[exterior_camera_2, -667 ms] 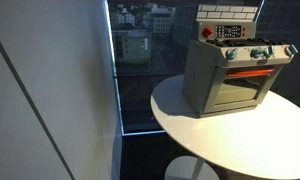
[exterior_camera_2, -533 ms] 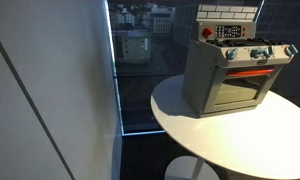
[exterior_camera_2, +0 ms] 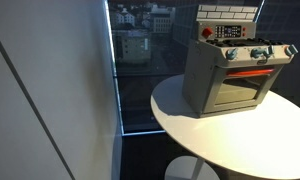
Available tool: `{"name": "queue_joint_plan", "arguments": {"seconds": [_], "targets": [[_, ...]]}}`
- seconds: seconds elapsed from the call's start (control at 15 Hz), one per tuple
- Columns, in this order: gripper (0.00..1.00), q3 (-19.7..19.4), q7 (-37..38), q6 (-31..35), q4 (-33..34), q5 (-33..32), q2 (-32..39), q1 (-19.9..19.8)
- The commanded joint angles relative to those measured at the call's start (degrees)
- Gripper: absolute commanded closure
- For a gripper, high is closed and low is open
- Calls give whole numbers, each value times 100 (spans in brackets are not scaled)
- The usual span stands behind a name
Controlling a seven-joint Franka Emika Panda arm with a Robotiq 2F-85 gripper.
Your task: Turn the blue knob on the far left of the stove to the left
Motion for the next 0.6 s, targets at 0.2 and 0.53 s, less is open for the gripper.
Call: {"name": "queue_joint_plan", "arguments": {"seconds": [0.2, 0.53], "targets": [[0, -155, 112, 108, 604, -9, 467, -539], [0, -257, 268, 372, 1196, 16, 1007, -779]]}}
